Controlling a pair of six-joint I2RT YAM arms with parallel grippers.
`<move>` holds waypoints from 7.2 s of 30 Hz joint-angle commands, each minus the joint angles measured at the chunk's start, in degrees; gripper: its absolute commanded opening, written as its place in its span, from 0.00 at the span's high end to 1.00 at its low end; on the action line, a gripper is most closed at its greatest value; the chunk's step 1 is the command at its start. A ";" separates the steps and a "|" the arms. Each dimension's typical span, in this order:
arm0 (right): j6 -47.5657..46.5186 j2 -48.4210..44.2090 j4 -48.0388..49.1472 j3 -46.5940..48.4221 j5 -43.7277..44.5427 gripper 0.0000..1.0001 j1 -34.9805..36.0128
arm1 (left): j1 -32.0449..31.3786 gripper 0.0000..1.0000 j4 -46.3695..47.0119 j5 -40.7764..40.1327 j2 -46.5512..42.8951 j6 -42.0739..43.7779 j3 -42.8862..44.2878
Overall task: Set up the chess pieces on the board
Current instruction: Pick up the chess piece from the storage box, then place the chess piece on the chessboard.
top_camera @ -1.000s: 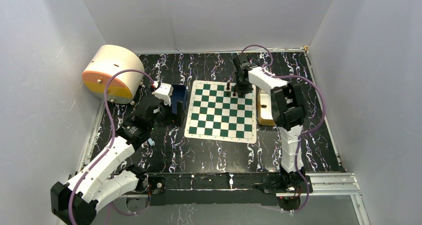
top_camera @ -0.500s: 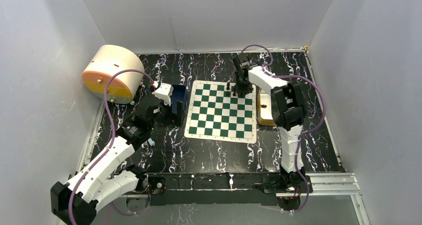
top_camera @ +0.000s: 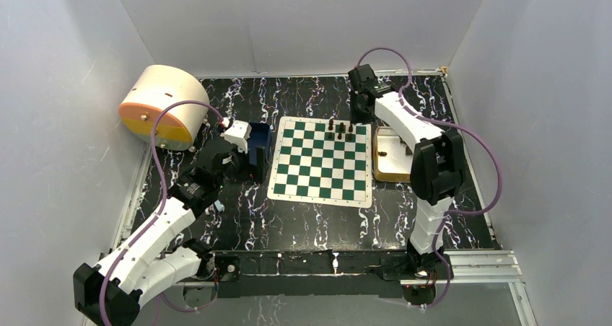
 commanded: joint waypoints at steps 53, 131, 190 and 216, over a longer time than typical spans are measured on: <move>-2.91 -10.52 7.16 -20.45 1.87 0.62 -25.72 | 0.10 0.06 0.43 0.39 -1.49 0.02 -0.38; 3.15 -13.12 -1.43 -6.95 -4.02 0.84 -12.76 | -0.17 0.06 0.58 0.42 -0.78 0.08 -0.21; 6.11 10.48 0.65 3.40 1.34 0.83 -3.78 | -0.17 0.06 0.48 -0.60 -0.79 0.46 -0.22; 4.90 9.77 -1.26 5.60 0.96 0.66 -3.78 | -0.17 0.06 0.51 -0.60 -0.42 0.48 -0.15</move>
